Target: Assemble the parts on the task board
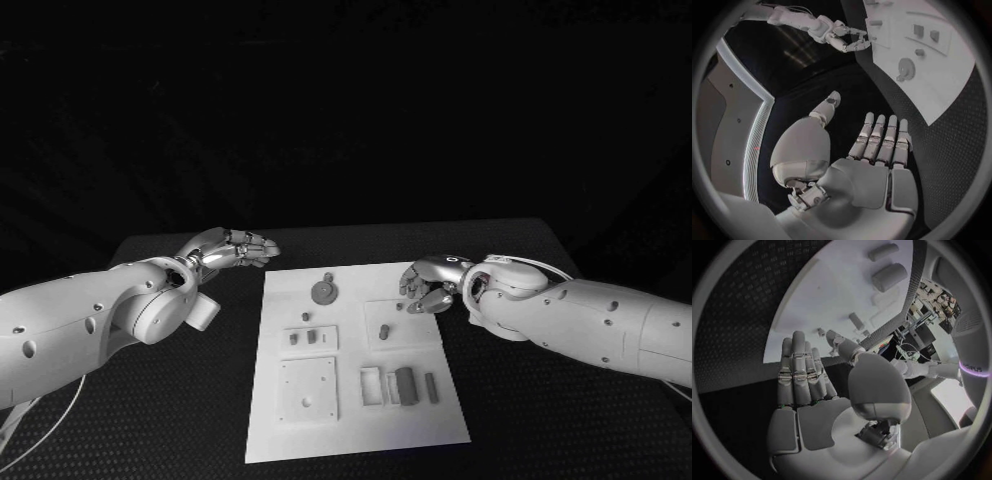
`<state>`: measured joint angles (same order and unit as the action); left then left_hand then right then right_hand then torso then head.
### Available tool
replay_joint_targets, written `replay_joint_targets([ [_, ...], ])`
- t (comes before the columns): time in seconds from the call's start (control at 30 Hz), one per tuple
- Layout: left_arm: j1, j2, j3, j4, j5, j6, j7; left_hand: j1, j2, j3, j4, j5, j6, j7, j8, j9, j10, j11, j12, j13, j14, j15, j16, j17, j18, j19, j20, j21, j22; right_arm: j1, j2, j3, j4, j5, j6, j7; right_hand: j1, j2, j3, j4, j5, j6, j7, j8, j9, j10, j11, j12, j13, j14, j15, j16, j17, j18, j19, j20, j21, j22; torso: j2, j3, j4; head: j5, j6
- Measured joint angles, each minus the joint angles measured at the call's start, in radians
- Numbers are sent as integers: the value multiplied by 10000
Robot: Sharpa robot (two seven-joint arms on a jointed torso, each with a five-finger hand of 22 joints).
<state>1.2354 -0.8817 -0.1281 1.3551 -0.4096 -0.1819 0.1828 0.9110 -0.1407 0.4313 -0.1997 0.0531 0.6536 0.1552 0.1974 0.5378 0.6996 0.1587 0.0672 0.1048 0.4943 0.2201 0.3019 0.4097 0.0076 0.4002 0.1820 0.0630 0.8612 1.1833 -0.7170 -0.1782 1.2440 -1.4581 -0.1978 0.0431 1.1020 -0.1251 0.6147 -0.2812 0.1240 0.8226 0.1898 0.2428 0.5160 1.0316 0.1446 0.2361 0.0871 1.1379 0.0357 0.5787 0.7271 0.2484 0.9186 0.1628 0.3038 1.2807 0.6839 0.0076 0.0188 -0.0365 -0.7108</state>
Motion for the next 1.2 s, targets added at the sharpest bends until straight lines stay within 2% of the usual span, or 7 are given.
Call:
replay_joint_targets([
  [0.1,-2,26,0,17,97,78,64,-224,203,-44,187,0,-155,155,-12,0,-76,177,0,-46,-53,157,0,23,-1,5,-5,91,41,-112,92,-21,-3,-118,-44,0,0,0,0,0,0,68,6,39,-20,145,-37,-55,1,59,-52,67,69,0,113,-5,25,56,8,0,2,24,-14],
  [0.17,-3,41,0,19,149,136,101,-151,493,-50,194,0,-299,226,-67,0,54,571,0,-59,82,476,43,72,-1,161,-80,186,76,-123,129,-21,-18,-194,-67,-3,0,0,0,0,0,171,-20,71,-21,252,-76,-55,14,135,-98,117,120,0,171,-57,60,91,13,9,6,44,-35],
  [0.2,-3,48,-1,20,169,161,117,-81,569,-17,161,0,-304,231,-67,12,124,729,25,-59,129,522,77,88,-1,209,-83,192,76,-123,145,-21,-29,-221,-74,-7,0,0,0,0,0,186,-32,71,-27,269,-92,-55,20,147,-108,144,138,1,231,-52,59,107,14,13,7,49,-42],
  [0.27,-3,58,-1,32,208,224,154,-16,635,-8,61,0,-304,231,-67,32,209,847,54,-76,145,539,78,97,-2,221,-70,192,76,-122,188,-17,-53,-278,-84,-17,0,0,0,0,0,187,-31,96,-33,284,-107,-96,21,147,-108,166,160,1,233,-55,59,113,15,14,8,56,-51],
  [0.53,-3,107,-3,76,284,387,240,8,659,-102,-32,0,-304,231,-8,65,278,915,54,-126,203,554,117,120,-1,316,-81,192,57,-146,303,-13,-122,-412,-89,-34,48,64,-1,0,0,285,-67,157,-56,468,-149,-134,42,218,-140,216,227,0,343,-122,59,166,15,1,7,87,-113],
  [0.9,-3,116,-2,160,314,545,264,73,725,-80,-109,0,-103,250,147,101,368,1004,54,-201,238,549,117,130,0,453,-88,192,6,-196,588,-36,-461,-585,-114,-124,120,467,26,-29,0,380,-95,194,-109,822,-252,-194,116,483,-266,421,362,-2,625,-232,131,274,9,-10,12,98,-148],
  [1.2,-3,117,-2,164,321,614,266,73,725,-71,-153,0,-103,250,146,100,389,1024,54,-213,276,513,117,130,0,456,-83,192,-5,-191,729,-86,-617,-750,-167,-159,182,528,24,-29,0,471,-139,247,-141,1029,-351,-245,246,648,-358,664,498,-1,881,-344,240,274,4,-6,10,104,-194],
])
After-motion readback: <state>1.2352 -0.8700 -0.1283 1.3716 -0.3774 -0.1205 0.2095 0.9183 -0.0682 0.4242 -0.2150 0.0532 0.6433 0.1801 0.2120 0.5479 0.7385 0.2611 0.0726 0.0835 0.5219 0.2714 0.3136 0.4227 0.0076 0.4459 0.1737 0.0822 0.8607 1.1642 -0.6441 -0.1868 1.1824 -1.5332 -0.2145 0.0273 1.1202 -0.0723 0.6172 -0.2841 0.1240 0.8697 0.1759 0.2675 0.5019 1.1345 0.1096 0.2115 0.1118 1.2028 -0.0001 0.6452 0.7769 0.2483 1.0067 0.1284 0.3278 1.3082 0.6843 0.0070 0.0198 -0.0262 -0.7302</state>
